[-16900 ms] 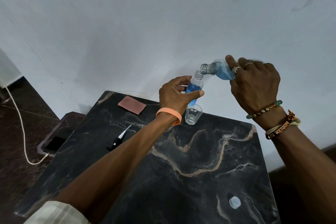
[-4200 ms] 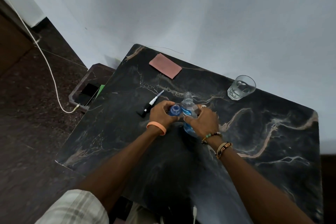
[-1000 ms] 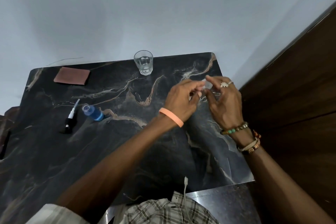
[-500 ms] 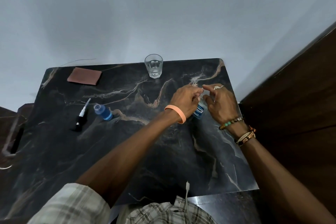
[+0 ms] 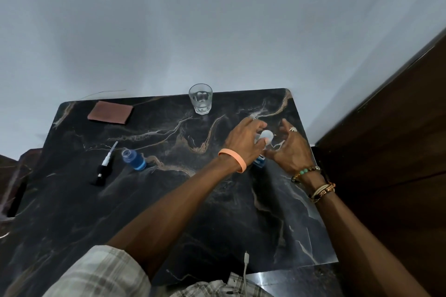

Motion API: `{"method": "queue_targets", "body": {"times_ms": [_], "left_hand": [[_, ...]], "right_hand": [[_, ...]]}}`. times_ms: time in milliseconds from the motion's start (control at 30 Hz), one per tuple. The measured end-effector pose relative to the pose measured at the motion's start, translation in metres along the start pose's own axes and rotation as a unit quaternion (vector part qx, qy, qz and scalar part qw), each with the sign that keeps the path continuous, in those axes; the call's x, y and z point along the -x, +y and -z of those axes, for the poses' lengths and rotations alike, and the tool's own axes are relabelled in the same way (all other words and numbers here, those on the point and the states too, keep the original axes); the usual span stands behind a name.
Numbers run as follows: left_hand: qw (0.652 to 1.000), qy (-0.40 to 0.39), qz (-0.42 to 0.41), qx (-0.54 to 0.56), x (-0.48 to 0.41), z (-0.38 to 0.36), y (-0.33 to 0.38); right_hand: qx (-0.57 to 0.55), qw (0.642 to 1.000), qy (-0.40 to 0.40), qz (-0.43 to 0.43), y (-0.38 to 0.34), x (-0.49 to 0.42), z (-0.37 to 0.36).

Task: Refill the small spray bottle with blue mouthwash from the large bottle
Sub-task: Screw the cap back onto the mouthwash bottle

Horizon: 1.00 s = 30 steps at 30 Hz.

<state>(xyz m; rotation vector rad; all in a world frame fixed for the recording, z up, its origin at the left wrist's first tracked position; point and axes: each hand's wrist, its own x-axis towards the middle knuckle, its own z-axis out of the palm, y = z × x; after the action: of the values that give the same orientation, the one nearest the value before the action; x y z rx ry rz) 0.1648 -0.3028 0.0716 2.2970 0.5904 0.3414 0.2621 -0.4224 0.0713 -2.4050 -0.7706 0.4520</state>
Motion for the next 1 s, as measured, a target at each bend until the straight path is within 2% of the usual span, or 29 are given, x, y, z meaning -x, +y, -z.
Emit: {"method": "queue_targets", "body": {"times_ms": [100, 200, 300, 500, 633, 800, 900, 1000], "left_hand": [[0.997, -0.021, -0.005, -0.072, -0.009, -0.006, 0.007], [0.991, -0.064, 0.004, -0.116, -0.016, -0.013, 0.007], [0.993, -0.060, 0.003, -0.098, -0.018, -0.018, 0.007], [0.992, -0.092, 0.004, -0.088, -0.021, -0.020, 0.004], [0.997, -0.037, 0.036, -0.060, -0.020, -0.021, 0.005], [0.996, -0.070, 0.001, -0.059, -0.024, -0.020, 0.008], [0.998, -0.047, 0.023, -0.021, -0.022, -0.023, 0.012], [0.997, -0.012, 0.050, -0.066, -0.023, -0.024, 0.013]], "right_hand": [[0.028, 0.997, -0.063, 0.016, 0.003, -0.004, -0.010], [0.031, 0.998, -0.033, 0.038, 0.012, -0.004, -0.023], [0.017, 0.999, -0.005, 0.040, 0.020, -0.006, -0.024], [0.056, 0.997, -0.052, 0.033, 0.015, -0.018, -0.018], [0.054, 0.998, -0.036, -0.002, 0.013, -0.019, -0.018], [0.064, 0.997, -0.044, -0.022, 0.016, -0.021, -0.021], [0.076, 0.996, -0.037, -0.026, 0.015, -0.023, -0.020], [0.061, 0.997, -0.024, -0.037, 0.014, -0.021, -0.020]]}}
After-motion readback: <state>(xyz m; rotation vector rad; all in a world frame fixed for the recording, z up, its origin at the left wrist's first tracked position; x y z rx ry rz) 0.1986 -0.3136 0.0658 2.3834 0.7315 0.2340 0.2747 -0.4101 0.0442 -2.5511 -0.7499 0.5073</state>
